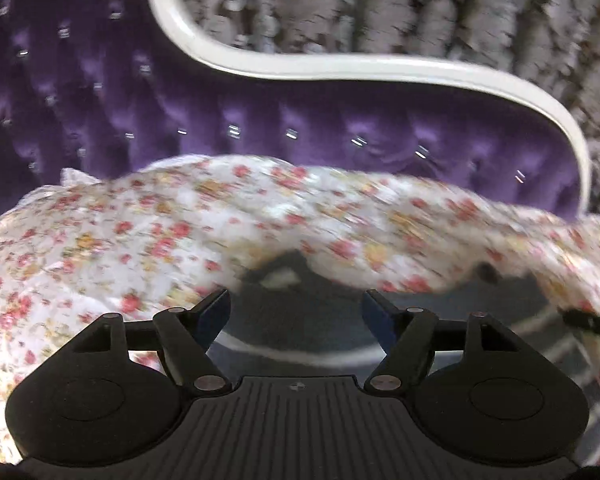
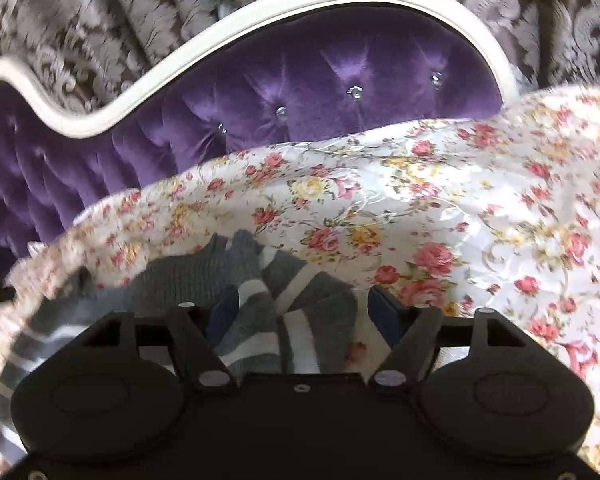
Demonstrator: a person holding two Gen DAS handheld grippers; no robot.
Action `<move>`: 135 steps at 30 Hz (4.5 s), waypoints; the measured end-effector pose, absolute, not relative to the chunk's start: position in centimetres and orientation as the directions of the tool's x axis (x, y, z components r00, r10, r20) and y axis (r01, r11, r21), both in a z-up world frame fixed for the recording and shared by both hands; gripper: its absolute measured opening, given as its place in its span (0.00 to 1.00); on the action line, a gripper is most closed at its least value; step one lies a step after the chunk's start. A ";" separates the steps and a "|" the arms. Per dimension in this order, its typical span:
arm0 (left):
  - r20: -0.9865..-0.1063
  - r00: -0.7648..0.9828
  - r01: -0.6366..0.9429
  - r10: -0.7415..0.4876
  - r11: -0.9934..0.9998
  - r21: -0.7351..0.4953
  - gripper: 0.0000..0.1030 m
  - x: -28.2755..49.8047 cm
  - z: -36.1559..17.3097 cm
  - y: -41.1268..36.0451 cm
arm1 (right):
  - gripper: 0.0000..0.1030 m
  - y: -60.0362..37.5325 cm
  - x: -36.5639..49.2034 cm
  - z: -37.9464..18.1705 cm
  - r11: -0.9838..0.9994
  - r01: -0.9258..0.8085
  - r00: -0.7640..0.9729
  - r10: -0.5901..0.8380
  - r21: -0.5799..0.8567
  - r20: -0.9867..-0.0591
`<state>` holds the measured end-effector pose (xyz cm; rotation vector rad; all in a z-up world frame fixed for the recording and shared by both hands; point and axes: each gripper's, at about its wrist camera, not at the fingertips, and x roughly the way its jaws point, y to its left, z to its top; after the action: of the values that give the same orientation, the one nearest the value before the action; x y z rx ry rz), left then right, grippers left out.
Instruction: Fold small clothes
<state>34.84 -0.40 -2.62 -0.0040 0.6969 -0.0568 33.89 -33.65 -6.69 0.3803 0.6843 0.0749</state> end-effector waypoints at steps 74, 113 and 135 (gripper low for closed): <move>-0.768 0.638 0.121 -0.058 0.992 0.027 0.82 31.9 -5.4 -5.0 | 0.23 -35.6 35.4 -8.3 0.716 -0.089 0.504 0.632 0.693 -0.588; -0.807 0.590 0.066 -0.027 0.998 0.015 0.94 27.3 -8.0 -5.8 | 0.38 -36.1 35.5 -9.2 0.719 -0.044 0.472 0.627 0.694 -0.620; -0.715 0.699 -0.013 0.021 1.000 0.016 0.92 26.1 -4.7 0.8 | 0.38 -36.4 35.2 -9.7 0.688 -0.029 0.482 0.645 0.725 -0.593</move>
<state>26.15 0.82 -4.68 0.0099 0.7970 0.0188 35.16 -36.39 -9.66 0.7166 0.9941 0.4563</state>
